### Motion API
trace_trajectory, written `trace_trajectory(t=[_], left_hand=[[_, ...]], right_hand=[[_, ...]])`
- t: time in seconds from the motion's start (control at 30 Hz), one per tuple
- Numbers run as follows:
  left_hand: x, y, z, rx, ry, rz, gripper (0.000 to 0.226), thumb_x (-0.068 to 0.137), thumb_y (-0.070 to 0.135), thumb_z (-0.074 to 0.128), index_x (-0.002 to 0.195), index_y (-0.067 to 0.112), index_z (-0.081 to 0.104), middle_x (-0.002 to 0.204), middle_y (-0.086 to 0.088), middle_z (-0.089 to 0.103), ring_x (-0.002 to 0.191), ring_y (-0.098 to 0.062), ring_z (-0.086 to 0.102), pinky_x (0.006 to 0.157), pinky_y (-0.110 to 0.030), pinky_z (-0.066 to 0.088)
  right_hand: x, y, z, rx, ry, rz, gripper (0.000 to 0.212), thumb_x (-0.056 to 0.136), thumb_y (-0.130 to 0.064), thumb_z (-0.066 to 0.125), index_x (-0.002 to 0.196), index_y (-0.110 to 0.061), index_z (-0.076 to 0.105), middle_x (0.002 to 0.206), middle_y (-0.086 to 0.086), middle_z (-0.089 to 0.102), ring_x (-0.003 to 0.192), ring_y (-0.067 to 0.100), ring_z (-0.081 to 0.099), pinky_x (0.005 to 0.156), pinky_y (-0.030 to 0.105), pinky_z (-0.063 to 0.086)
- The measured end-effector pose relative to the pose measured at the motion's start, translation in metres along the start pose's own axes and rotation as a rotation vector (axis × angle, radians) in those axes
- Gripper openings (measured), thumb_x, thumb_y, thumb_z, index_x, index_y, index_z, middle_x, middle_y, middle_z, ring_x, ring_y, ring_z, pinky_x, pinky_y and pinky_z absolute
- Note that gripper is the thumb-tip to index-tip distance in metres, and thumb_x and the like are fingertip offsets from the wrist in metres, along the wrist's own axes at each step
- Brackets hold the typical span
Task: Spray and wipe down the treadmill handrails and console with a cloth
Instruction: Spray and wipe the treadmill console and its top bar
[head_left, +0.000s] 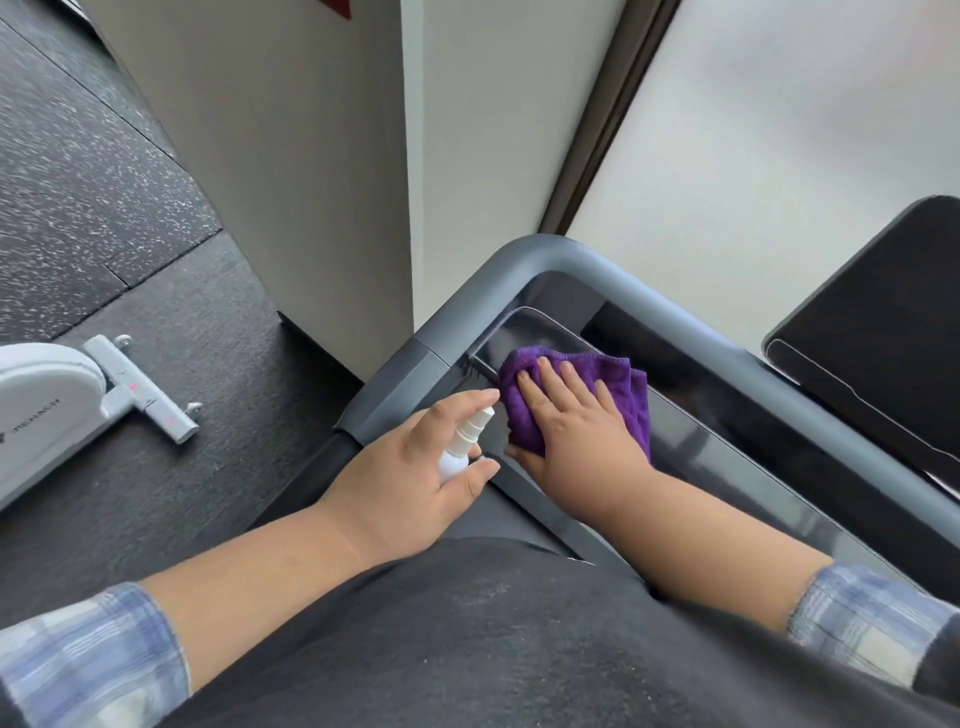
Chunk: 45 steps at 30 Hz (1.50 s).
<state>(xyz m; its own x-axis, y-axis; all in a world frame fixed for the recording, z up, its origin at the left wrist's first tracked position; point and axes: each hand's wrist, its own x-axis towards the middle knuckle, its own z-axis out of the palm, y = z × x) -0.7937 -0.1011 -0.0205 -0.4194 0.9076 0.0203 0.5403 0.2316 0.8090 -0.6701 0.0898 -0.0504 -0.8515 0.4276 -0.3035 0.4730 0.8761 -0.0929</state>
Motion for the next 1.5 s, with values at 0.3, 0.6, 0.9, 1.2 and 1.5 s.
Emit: trace_trajectory(t=[0.3,0.6,0.9,1.2,1.5], left_hand=[[-0.014,-0.005,0.006,-0.035,0.064,0.004,0.056,0.087,0.058,0.052,0.136,0.067,0.024,0.102,0.034,0.057,0.098,0.004,0.058,0.082,-0.009,0.043],[-0.04,-0.015,0.009,-0.123,0.15,-0.072,0.059,0.091,0.043,0.067,0.137,0.055,0.031,0.104,0.031,0.058,0.1,0.007,0.057,0.082,-0.001,0.038],[-0.055,-0.017,0.002,-0.009,0.188,-0.094,0.056,0.09,0.052,0.052,0.139,0.052,0.026,0.105,0.031,0.05,0.094,0.017,0.054,0.078,-0.01,0.042],[-0.058,-0.008,0.006,0.024,0.213,0.003,0.053,0.092,0.04,0.057,0.14,0.03,0.037,0.113,0.025,0.05,0.092,0.009,0.058,0.079,-0.026,0.055],[-0.045,0.005,0.003,0.013,0.303,0.061,0.051,0.09,0.028,0.061,0.136,0.02,0.041,0.099,0.011,0.059,0.085,0.003,0.058,0.084,-0.011,0.046]], right_hand=[[0.0,0.004,-0.043,0.744,0.275,0.126,0.033,0.094,-0.045,0.053,0.126,-0.054,0.05,0.123,-0.034,0.06,0.117,-0.012,0.051,0.098,0.017,0.039],[0.096,0.025,-0.086,0.442,0.408,0.048,0.071,0.094,-0.043,0.058,0.157,-0.029,0.028,0.165,-0.002,0.023,0.148,0.018,0.025,0.121,0.039,0.023],[0.128,0.014,-0.065,-0.016,0.275,-0.021,0.076,0.087,-0.082,0.023,0.151,-0.043,0.032,0.164,0.001,0.027,0.152,0.035,0.015,0.122,0.056,0.013],[0.094,-0.039,-0.042,0.091,0.347,-0.32,0.058,0.092,-0.06,0.042,0.14,-0.032,0.057,0.152,0.0,0.049,0.148,0.034,0.031,0.121,0.054,0.017],[0.048,-0.101,-0.015,-0.192,0.144,-0.672,0.065,0.096,-0.06,0.043,0.155,-0.043,0.024,0.167,-0.005,0.017,0.153,0.034,0.009,0.121,0.056,0.004]])
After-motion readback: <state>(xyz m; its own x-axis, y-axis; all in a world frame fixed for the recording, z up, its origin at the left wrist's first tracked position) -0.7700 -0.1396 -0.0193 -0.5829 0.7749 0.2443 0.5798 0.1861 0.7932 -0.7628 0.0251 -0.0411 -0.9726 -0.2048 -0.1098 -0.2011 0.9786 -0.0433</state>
